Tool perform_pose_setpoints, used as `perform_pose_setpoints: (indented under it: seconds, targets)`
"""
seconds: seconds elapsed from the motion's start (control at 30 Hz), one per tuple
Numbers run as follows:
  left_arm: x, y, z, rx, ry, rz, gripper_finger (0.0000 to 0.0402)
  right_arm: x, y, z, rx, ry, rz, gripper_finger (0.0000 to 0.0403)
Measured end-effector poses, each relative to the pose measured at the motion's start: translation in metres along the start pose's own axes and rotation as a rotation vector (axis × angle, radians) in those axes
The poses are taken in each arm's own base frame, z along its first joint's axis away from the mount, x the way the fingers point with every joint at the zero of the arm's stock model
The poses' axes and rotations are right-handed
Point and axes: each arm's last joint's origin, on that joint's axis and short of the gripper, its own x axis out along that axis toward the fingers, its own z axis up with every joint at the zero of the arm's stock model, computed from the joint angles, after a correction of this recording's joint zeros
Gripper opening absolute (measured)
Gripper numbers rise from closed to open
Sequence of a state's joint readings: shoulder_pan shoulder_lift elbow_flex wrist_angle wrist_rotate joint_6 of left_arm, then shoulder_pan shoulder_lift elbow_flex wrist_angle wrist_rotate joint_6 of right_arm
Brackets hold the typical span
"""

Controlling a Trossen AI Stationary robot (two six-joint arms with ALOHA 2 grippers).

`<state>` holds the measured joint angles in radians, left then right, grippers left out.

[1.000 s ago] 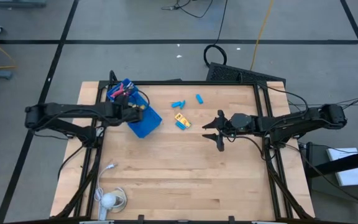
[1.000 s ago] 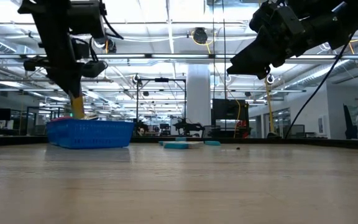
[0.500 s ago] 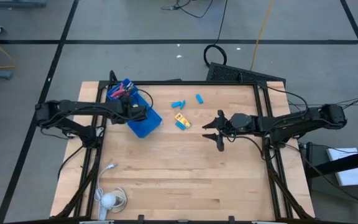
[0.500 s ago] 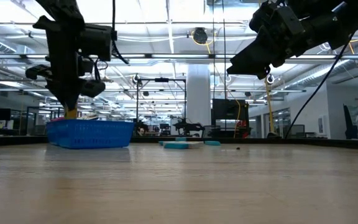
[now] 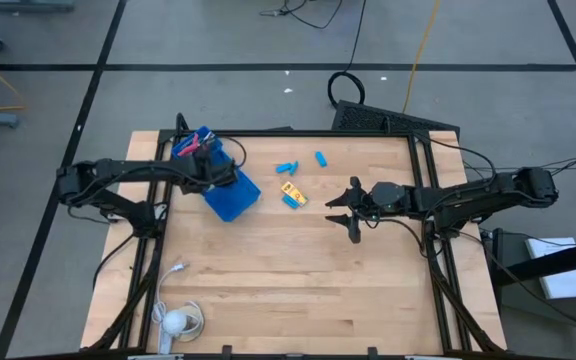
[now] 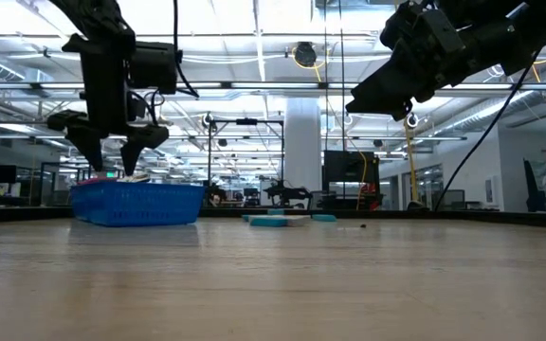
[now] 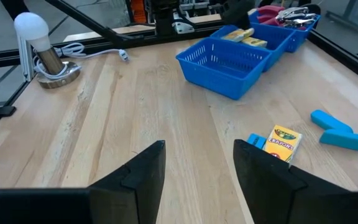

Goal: Pick & Place School Supplies
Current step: Put the blue eraser into the bottom blue bin

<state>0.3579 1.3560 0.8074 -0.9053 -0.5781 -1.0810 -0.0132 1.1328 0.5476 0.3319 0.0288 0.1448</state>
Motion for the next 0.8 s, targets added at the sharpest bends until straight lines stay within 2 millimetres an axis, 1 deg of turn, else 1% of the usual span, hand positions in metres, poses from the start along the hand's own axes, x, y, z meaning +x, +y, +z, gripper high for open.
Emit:
perform_pose_setpoints:
  seconds: [0.1,0.2,0.3,0.4,0.47,0.63,0.7,0.8]
  targets:
    - [0.004,0.003,0.007,0.015,-0.02,0.02,0.0297,0.0,0.0,0.0,0.0,0.0,0.001,0.0183]
    - [0.005,0.002,0.009,0.037,-0.013,-0.003,0.0306,0.0,0.0,0.0,0.0,0.0,0.003,0.0183]
    - [0.003,-0.005,0.008,0.07,-0.037,-0.055,0.0306,0.0,0.0,0.0,0.0,0.0,0.003,0.0183]
    - [-0.004,-0.016,0.006,0.125,-0.097,-0.132,0.0303,0.0,0.0,0.0,0.0,-0.001,0.003,0.0183]
    - [-0.011,-0.025,0.005,0.163,-0.151,-0.208,0.0299,0.0,-0.001,0.0,0.0,0.0,-0.02,0.0183]
    - [-0.037,-0.054,-0.005,0.325,-0.307,-0.463,0.0294,0.005,-0.007,-0.008,-0.014,0.041,-0.201,0.0183]
    - [-0.052,-0.065,-0.011,0.399,-0.384,-0.585,0.0294,0.012,-0.009,-0.015,-0.041,0.073,-0.244,0.0183]
    - [-0.075,-0.078,-0.019,0.488,-0.517,-0.734,0.0294,0.026,-0.012,-0.027,-0.069,0.125,-0.256,0.0183]
